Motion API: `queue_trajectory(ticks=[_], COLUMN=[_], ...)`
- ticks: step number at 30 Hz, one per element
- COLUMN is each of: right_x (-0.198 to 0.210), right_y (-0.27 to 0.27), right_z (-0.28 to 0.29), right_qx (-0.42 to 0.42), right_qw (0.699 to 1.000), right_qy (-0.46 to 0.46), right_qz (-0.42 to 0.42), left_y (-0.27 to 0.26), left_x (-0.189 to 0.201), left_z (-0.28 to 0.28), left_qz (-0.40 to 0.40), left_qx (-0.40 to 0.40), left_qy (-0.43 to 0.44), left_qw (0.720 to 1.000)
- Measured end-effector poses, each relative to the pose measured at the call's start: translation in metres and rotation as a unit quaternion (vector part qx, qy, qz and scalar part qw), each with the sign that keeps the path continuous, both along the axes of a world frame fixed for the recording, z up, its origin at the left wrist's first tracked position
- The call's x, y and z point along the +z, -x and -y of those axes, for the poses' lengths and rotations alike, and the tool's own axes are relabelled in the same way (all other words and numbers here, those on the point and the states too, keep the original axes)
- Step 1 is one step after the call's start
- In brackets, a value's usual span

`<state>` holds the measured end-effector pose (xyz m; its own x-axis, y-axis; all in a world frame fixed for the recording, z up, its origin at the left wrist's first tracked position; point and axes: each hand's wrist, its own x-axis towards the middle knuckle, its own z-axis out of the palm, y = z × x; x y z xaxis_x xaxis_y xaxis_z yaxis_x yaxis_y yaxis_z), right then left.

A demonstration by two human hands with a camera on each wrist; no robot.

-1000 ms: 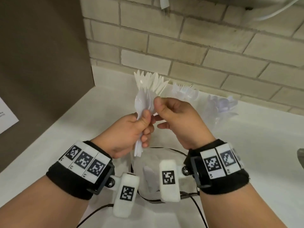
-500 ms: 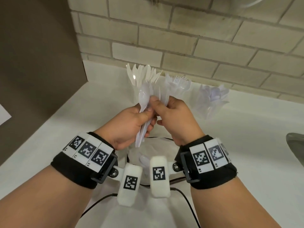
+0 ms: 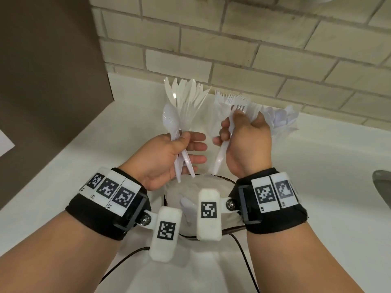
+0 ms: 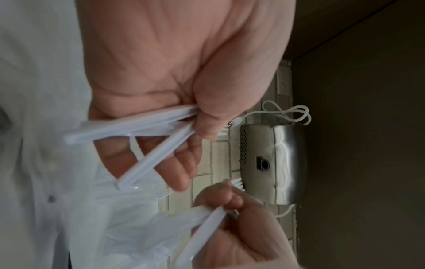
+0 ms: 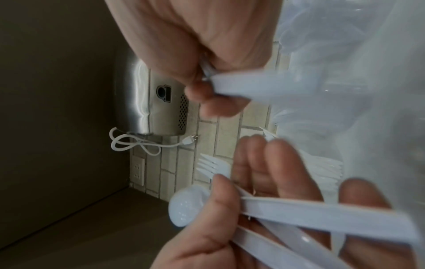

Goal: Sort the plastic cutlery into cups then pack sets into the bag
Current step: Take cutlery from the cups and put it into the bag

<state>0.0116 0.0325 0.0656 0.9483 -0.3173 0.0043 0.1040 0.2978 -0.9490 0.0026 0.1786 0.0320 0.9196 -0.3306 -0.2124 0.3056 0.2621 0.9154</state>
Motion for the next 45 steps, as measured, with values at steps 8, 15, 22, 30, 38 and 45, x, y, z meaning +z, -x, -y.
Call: queue_trajectory(ticks=[8,15,22,30,38,45], right_x=[-0.015,-0.013,-0.007,-0.022,-0.021,0.008], right_y=[0.001,0.001,-0.001,0.003,0.006,-0.039], right_z=[-0.003,-0.008,-0.002,-0.008,-0.007,0.033], right_qx=[0.146,0.089,0.044,0.146,0.185,0.087], right_qw=[0.981,0.992,0.997,0.985,0.977,0.994], right_qy=[0.106,0.038,0.054,0.086,0.096,0.07], right_qz=[-0.069,-0.086,-0.024,-0.044,-0.034,-0.019], left_y=[0.001,0.004,0.002,0.001,0.006,0.001], left_x=[0.0,-0.005,-0.007,0.002,-0.004,-0.004], left_z=[0.003,0.002,0.005,0.01,0.011,-0.007], left_qz=[-0.048,-0.049,0.021,0.006,-0.008,-0.008], left_qx=[-0.033,-0.062,0.02,0.011,-0.033,0.046], left_qy=[0.066,0.046,-0.098,-0.07,-0.055,-0.041], left_qw=[0.996,0.996,0.995,0.997,0.998,0.998])
